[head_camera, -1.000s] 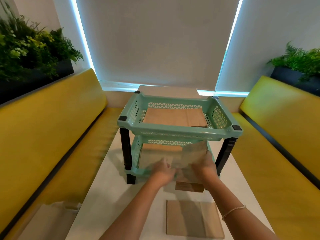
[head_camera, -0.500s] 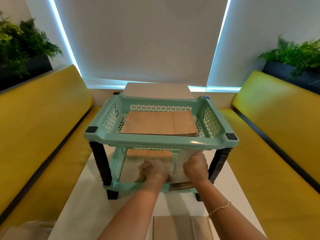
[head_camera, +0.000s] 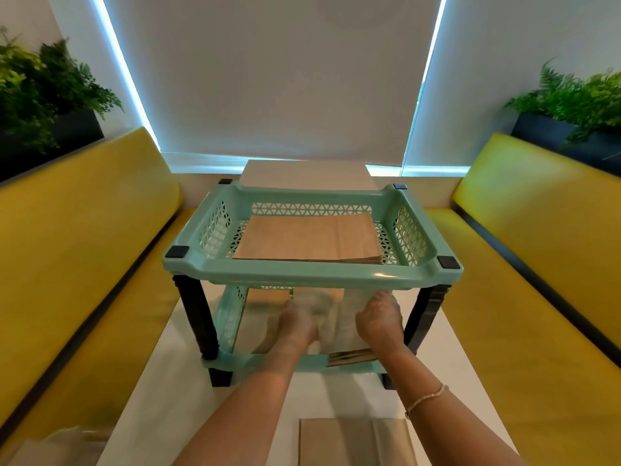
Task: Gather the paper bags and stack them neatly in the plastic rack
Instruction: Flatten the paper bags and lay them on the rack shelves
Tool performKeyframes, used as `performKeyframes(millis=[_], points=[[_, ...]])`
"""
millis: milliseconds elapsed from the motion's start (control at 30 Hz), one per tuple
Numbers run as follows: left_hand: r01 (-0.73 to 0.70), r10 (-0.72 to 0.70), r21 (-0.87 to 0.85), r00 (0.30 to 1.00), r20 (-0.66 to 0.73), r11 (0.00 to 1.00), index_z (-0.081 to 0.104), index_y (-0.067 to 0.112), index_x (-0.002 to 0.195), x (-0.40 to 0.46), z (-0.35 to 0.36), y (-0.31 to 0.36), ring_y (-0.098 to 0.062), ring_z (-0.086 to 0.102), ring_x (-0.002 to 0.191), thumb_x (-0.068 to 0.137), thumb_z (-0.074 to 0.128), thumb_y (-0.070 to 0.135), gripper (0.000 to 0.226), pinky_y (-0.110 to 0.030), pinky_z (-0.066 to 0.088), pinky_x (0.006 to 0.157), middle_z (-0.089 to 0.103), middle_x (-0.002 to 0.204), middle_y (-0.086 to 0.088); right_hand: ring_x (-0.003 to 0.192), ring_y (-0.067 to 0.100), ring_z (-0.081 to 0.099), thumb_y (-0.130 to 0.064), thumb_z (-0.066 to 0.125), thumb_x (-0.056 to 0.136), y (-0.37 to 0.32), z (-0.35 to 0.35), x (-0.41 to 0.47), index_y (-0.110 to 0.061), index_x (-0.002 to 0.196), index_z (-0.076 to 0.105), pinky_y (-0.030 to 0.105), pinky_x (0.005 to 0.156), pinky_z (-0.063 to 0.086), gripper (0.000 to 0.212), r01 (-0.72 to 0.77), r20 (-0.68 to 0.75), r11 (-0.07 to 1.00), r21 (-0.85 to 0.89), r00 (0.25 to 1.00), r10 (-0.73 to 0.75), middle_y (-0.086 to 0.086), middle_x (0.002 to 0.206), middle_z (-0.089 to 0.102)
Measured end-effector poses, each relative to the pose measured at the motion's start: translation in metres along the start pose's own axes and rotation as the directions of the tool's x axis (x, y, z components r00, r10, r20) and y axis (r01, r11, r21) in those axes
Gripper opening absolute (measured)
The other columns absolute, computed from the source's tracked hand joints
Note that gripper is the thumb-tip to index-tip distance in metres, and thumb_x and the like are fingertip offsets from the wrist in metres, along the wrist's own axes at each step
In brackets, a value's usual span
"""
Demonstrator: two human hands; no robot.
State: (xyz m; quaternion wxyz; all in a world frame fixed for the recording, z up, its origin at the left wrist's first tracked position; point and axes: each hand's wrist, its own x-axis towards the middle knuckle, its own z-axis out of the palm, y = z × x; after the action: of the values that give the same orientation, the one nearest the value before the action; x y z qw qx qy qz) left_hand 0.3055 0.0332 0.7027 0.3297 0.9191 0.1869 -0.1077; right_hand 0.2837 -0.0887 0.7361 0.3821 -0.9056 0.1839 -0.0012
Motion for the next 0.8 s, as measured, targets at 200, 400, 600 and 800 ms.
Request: performKeyframes(millis=[200, 400, 600, 800], points=[[0.020, -0.075, -0.457, 0.992, -0.103, 0.889, 0.057, 0.005, 0.110, 0.011, -0.035, -0.007, -0.023, 0.060, 0.094, 0.086, 0.064, 0.013, 0.027, -0.028, 0.048, 0.077, 0.064, 0.107, -0.010, 0.112, 0.032, 0.052, 0.004, 0.044, 0.090, -0.003, -0.009, -0.004, 0.009, 0.116, 0.050, 0.027, 0.091, 0.042, 0.027, -0.005, -0.005, 0.998, 0.058, 1.000, 0.005, 0.023, 0.121, 0.054], [0.130, -0.056, -0.744, 0.991, 0.123, 0.655, 0.061, 0.013, 0.102, -0.001, -0.049, -0.018, -0.023, 0.058, 0.095, 0.082, 0.071, 0.016, 0.022, -0.030, 0.049, 0.060, 0.062, 0.106, -0.003, 0.100, 0.032, 0.056, 0.001, 0.047, 0.089, 0.002, -0.003, -0.008, -0.007, 0.136, 0.030, 0.033, 0.079, 0.046, 0.051, -0.042, -0.007, 0.966, 0.254, 0.999, 0.045, 0.019, 0.116, 0.057], [0.132, -0.004, -0.670, 0.982, 0.189, 0.731, 0.048, 0.011, 0.128, -0.011, -0.038, -0.035, -0.022, 0.055, 0.110, 0.079, 0.074, 0.019, 0.056, -0.038, 0.043, 0.098, 0.056, 0.128, -0.006, 0.105, 0.026, 0.057, -0.022, 0.051, 0.093, 0.015, 0.002, -0.009, -0.018, 0.140, 0.038, 0.041, 0.095, 0.048, 0.049, -0.093, 0.081, 0.891, 0.445, 0.995, 0.063, 0.000, 0.108, 0.064], [0.098, 0.054, -0.631, 0.975, 0.218, 0.770, 0.058, 0.017, 0.120, -0.030, -0.035, -0.041, -0.020, 0.064, 0.096, 0.074, 0.077, 0.019, 0.049, -0.041, 0.050, 0.092, 0.068, 0.107, 0.000, 0.108, 0.030, 0.057, -0.015, 0.060, 0.089, 0.010, -0.002, -0.026, -0.020, 0.144, 0.029, 0.049, 0.092, 0.050, 0.063, -0.205, 0.231, 0.772, 0.601, 0.970, 0.077, 0.013, 0.124, 0.055]])
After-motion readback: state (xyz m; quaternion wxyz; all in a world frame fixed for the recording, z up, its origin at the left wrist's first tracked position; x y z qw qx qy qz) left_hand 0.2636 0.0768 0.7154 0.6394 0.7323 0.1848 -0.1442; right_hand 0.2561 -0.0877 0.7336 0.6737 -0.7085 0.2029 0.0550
